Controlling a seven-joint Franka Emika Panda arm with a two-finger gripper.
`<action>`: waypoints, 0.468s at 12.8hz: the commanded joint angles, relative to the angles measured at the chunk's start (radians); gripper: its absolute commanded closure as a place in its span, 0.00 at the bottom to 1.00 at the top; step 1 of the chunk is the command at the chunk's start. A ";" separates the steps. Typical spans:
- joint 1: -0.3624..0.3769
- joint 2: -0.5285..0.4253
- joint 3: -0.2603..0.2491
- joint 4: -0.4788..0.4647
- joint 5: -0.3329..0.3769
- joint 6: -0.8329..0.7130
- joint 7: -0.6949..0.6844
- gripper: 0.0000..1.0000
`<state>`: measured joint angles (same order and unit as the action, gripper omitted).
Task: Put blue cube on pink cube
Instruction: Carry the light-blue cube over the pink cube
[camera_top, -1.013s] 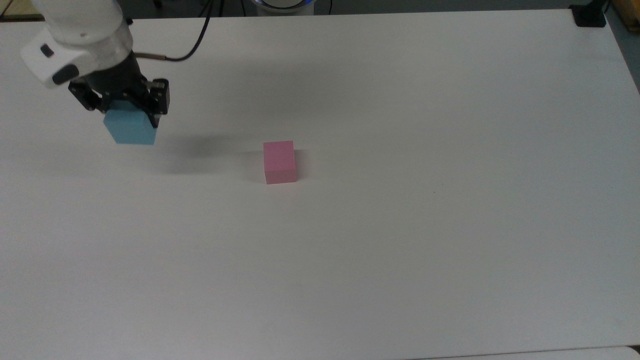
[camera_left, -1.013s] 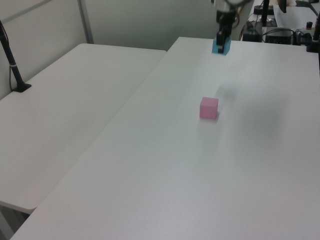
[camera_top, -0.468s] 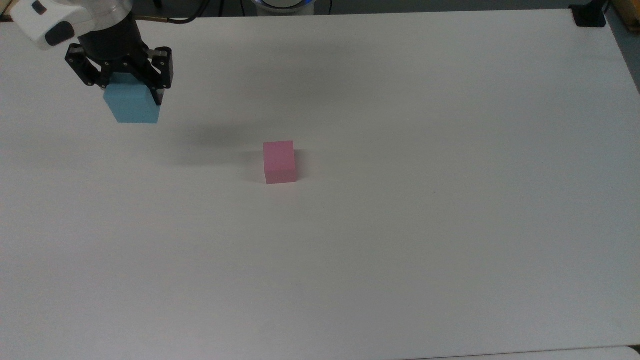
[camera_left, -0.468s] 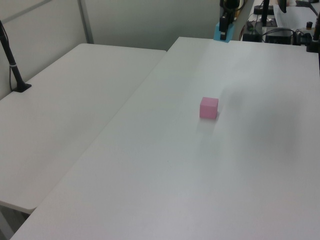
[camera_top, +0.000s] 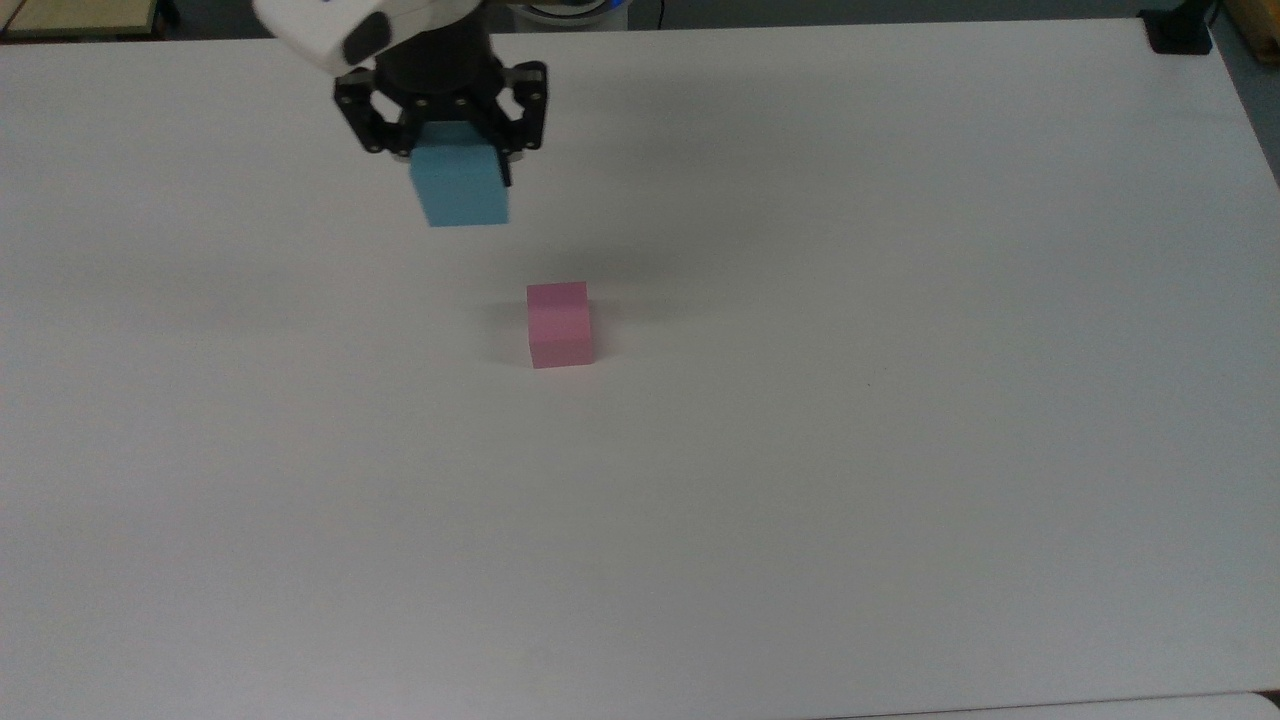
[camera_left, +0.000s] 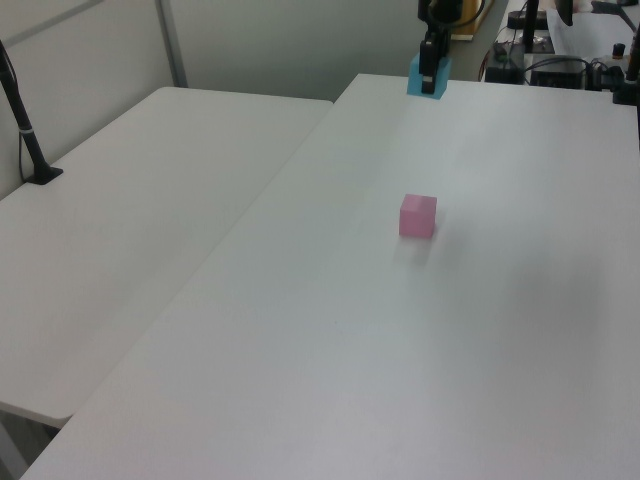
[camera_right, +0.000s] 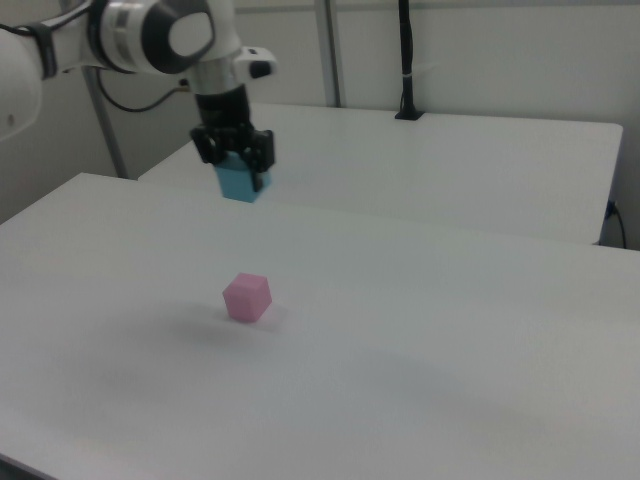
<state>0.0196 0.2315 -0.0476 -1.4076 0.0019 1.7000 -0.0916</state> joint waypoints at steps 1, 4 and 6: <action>0.100 -0.051 -0.014 -0.065 0.006 -0.016 0.110 0.75; 0.115 -0.047 -0.012 -0.068 0.006 -0.014 0.118 0.75; 0.115 -0.043 -0.014 -0.117 0.000 0.003 0.116 0.75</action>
<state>0.1246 0.2129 -0.0484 -1.4475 0.0019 1.6915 0.0118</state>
